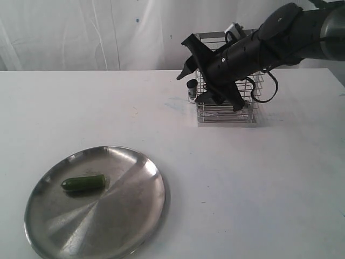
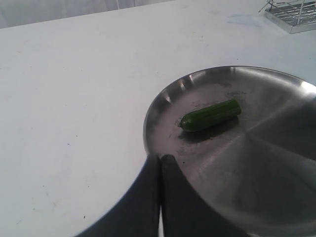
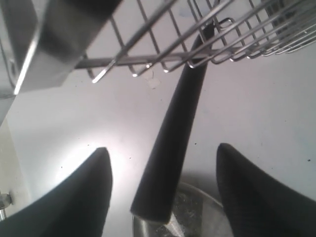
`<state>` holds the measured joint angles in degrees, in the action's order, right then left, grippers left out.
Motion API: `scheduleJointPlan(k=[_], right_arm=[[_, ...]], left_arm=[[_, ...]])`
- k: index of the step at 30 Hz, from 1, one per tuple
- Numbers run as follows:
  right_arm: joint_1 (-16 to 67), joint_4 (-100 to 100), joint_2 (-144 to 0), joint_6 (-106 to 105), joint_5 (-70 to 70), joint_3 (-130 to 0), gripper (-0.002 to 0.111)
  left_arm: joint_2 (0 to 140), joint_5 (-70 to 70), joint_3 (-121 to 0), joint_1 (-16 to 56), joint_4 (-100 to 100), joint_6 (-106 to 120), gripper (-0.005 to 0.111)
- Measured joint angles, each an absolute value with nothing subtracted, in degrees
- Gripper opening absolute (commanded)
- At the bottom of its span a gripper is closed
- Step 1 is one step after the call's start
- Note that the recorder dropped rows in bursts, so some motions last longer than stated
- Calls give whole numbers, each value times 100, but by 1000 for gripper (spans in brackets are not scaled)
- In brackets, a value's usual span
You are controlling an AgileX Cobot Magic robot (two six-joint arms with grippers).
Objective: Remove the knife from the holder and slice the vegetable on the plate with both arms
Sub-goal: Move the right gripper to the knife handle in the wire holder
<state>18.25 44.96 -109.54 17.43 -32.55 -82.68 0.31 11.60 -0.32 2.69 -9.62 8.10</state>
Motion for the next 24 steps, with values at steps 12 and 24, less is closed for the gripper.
scheduleJointPlan(k=[12, 24], right_arm=[[1825, 4631, -10966, 1595, -3399, -8268, 35], [1755, 4651, -10944, 1141, -3489, -8268, 26]], left_arm=[[31, 1160, -32, 269, -962, 810, 0], [31, 1160, -32, 269, -962, 810, 0]])
